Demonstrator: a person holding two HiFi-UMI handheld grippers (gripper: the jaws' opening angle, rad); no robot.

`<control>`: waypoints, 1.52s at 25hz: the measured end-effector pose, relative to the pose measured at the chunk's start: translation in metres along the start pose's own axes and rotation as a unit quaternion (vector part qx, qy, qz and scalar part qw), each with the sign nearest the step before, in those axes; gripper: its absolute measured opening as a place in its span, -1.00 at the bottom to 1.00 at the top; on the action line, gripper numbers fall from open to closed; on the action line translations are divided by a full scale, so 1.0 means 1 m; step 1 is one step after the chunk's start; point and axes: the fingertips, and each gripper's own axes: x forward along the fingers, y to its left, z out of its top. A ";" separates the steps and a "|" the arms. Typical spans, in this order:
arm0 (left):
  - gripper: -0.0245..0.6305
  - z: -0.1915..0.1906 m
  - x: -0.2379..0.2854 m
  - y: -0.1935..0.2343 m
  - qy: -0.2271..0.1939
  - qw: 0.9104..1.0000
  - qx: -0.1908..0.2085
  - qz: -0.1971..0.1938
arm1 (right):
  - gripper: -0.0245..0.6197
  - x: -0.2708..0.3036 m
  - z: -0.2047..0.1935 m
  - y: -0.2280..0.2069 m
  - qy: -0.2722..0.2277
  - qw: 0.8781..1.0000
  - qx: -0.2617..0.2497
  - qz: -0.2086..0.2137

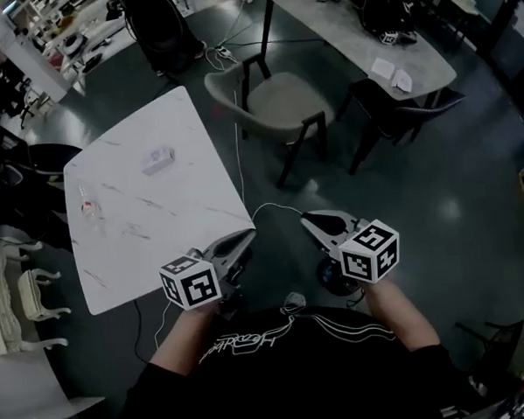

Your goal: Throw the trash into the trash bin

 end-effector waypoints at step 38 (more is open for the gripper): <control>-0.91 0.096 -0.482 0.300 -0.181 0.956 -0.031 0.231 | -0.51 0.511 -0.008 0.344 0.172 0.964 -0.110 0.171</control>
